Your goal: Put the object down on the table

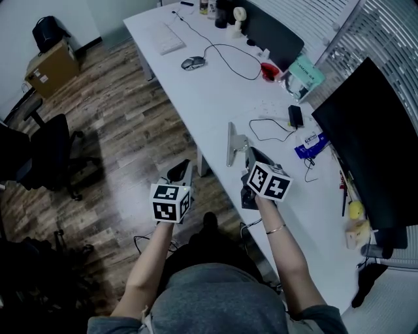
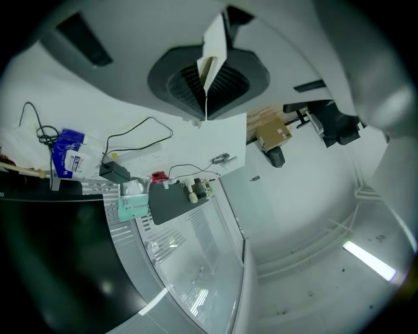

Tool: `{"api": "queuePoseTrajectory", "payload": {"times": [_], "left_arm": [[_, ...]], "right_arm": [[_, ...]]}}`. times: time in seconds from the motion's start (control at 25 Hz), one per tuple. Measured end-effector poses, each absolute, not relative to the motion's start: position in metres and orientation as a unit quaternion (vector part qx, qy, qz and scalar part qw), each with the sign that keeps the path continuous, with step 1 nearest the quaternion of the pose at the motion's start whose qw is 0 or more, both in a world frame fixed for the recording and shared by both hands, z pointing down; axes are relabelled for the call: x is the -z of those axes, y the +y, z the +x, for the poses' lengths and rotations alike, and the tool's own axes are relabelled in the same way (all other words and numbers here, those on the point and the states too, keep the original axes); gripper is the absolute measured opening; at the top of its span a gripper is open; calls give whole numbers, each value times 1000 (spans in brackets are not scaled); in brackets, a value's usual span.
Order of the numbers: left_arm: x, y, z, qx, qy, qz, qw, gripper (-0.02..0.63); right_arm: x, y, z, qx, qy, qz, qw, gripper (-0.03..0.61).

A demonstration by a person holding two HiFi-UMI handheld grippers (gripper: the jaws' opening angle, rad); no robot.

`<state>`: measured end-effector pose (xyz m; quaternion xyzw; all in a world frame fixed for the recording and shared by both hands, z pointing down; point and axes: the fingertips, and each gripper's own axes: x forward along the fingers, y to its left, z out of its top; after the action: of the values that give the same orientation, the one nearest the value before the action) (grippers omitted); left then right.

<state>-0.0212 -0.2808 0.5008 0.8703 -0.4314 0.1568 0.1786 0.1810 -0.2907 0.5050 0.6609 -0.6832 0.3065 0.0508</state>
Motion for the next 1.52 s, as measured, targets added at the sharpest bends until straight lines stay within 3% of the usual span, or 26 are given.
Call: {"api": "queuePoseTrajectory", "payload": {"times": [1.52], "left_arm": [[-489, -243, -38, -151, -418, 881, 164, 31]], "right_arm": [[-490, -197, 129, -224, -714, 654, 107, 2]]}}
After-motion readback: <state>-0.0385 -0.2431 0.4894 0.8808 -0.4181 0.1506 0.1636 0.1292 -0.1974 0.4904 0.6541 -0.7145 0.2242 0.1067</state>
